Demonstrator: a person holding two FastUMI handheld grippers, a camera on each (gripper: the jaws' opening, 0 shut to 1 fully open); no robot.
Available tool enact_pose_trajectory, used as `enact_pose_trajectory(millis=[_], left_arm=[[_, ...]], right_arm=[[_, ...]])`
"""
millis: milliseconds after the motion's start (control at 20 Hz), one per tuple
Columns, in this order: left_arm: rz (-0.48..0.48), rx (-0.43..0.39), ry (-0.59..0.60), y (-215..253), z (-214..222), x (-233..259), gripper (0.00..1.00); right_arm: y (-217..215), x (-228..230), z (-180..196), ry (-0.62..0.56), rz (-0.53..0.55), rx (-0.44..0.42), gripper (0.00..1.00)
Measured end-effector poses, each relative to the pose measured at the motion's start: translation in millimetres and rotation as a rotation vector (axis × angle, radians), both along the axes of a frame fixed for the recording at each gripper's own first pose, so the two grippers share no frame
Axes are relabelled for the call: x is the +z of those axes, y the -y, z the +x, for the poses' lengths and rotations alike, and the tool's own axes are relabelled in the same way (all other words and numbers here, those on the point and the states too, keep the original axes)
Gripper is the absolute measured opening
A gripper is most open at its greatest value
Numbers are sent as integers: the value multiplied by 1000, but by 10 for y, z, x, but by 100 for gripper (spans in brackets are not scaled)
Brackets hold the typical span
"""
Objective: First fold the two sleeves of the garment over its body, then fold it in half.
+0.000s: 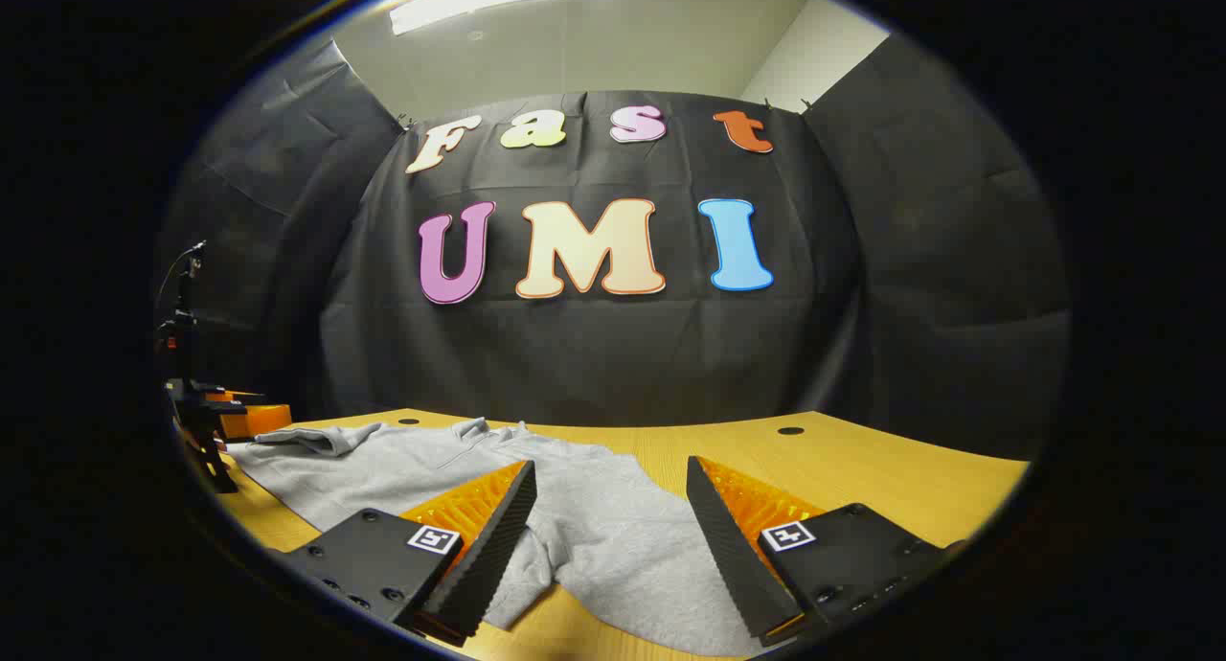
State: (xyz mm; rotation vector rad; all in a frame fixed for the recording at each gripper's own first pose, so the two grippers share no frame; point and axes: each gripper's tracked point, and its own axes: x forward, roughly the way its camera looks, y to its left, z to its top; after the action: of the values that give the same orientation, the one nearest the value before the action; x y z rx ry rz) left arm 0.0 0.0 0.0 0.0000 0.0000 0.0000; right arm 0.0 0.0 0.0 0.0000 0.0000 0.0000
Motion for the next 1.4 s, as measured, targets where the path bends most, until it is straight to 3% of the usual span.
enact_pose_trajectory(millis=[1150, 1400], left_arm=[[2, 2, 2, -3, -9, 23, 93], [1, 3, 1, -5, -12, 11, 93]], right_arm=[[34, -157, 66, -58, 2, -7, 98], [303, -51, -42, -86, -47, -40, 98]])
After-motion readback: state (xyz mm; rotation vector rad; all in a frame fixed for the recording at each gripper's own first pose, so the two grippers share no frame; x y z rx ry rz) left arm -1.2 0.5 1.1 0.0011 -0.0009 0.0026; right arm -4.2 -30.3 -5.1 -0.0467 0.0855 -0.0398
